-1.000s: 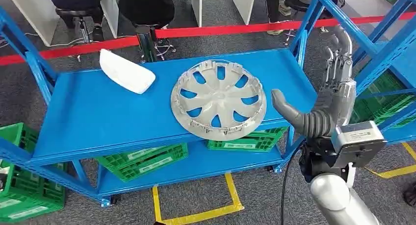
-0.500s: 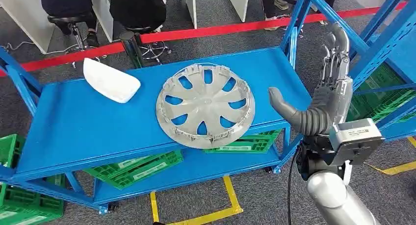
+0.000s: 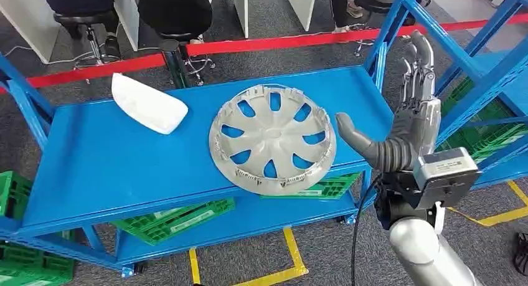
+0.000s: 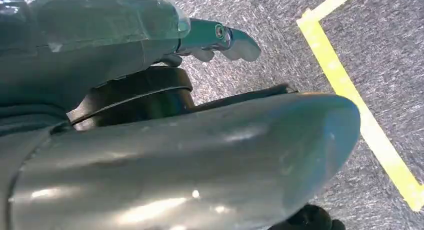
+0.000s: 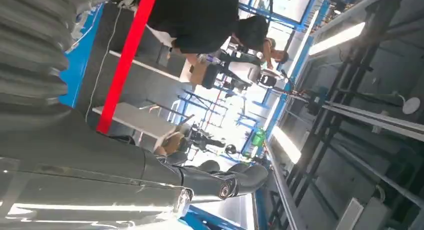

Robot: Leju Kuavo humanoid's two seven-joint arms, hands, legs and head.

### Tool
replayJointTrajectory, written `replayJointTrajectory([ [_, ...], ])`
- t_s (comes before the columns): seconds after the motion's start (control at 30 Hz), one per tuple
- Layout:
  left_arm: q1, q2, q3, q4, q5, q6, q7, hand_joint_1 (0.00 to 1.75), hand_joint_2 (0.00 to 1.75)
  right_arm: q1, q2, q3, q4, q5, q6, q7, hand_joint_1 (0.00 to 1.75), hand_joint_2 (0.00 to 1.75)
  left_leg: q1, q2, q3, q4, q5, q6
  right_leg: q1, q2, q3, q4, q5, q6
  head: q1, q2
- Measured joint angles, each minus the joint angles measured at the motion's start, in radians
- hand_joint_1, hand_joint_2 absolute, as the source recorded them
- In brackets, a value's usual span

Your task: Take the parts from the cabinet and place them on the table.

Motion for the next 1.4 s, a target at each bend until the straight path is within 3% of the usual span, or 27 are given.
replayJointTrajectory([
  [0.2,0.0,0.0,0.0,0.0,0.002,0.0,0.0,0.0,0.0,-0.001,0.0,0.001,0.0,-0.009,0.021,0.017,0.0,1.75,-0.004,0.001,0.0,0.0,-0.001,0.003,-0.003,0.0,0.001,-0.003,0.002,0.011,0.009,0.0],
  [0.27,0.0,0.0,0.0,0.0,0.005,0.0,0.0,0.0,0.0,-0.005,0.0,0.003,0.003,-0.023,0.065,0.059,0.0,1.75,-0.004,0.002,0.0,0.001,-0.001,0.004,-0.003,0.0,0.001,-0.004,0.002,0.021,0.009,0.0],
  [0.33,0.0,0.0,0.0,0.0,0.008,0.0,0.0,0.0,0.0,-0.01,0.0,0.01,0.01,-0.007,0.124,0.101,0.0,1.75,-0.004,0.003,0.0,0.001,-0.001,0.004,-0.003,0.0,0.001,-0.004,0.001,0.022,0.008,0.0],
  [0.43,0.0,0.0,0.0,0.001,0.008,-0.006,0.0,0.0,0.0,-0.042,-0.001,0.051,0.034,0.034,0.323,0.189,0.0,1.75,-0.003,0.008,0.002,0.0,-0.001,0.004,-0.002,0.001,0.0,-0.003,0.001,0.022,0.007,0.0],
  [0.47,-0.001,0.0,0.0,0.002,0.005,-0.009,0.0,0.0,0.0,-0.053,-0.003,0.077,0.053,0.058,0.425,0.233,0.0,1.75,-0.002,0.01,0.003,0.0,-0.001,0.004,-0.001,0.001,0.0,-0.003,0.001,0.022,0.005,0.0],
  [0.53,-0.001,0.0,0.0,0.003,-0.002,-0.013,0.0,0.0,0.0,-0.07,-0.007,0.131,0.093,0.086,0.543,0.304,0.0,1.75,-0.001,0.01,0.003,-0.001,-0.001,0.003,-0.001,0.001,0.001,-0.002,0.001,0.022,0.005,0.0],
  [0.67,-0.001,0.0,0.0,0.003,-0.011,-0.016,0.003,0.0,0.0,-0.11,-0.011,0.212,0.174,0.103,0.627,0.341,0.0,1.75,-0.001,0.012,0.004,-0.001,0.0,0.003,0.0,0.002,0.0,0.0,0.001,0.022,0.005,0.0],
  [0.83,-0.005,0.0,-0.001,0.005,-0.024,-0.026,0.014,0.0,0.0,-0.196,-0.027,0.327,0.28,0.141,0.842,0.427,0.0,1.75,-0.001,0.014,0.004,-0.001,-0.001,0.003,0.0,0.003,0.0,0.0,0.001,0.021,0.005,0.0],
  [1.0,-0.007,0.0,-0.002,0.005,-0.027,-0.029,0.019,0.0,0.0,-0.259,-0.034,0.427,0.384,0.188,0.907,0.449,0.0,1.75,-0.001,0.014,0.004,-0.001,-0.001,0.003,-0.001,0.004,0.0,0.0,0.001,0.021,0.006,0.0],
  [1.13,-0.008,0.0,-0.002,0.005,-0.025,-0.029,0.018,0.0,0.0,-0.339,-0.034,0.509,0.474,0.328,0.998,0.475,0.0,1.75,-0.001,0.014,0.005,-0.001,-0.001,0.003,-0.001,0.005,0.0,0.0,0.001,0.021,0.006,0.0],
  [1.4,-0.008,0.0,-0.002,0.005,-0.021,-0.029,0.018,0.0,0.0,-0.444,-0.046,0.574,0.664,0.385,1.011,0.459,0.0,1.75,-0.001,0.009,0.005,-0.001,-0.001,0.003,-0.001,0.004,0.0,0.0,0.001,0.021,0.005,0.0],
])
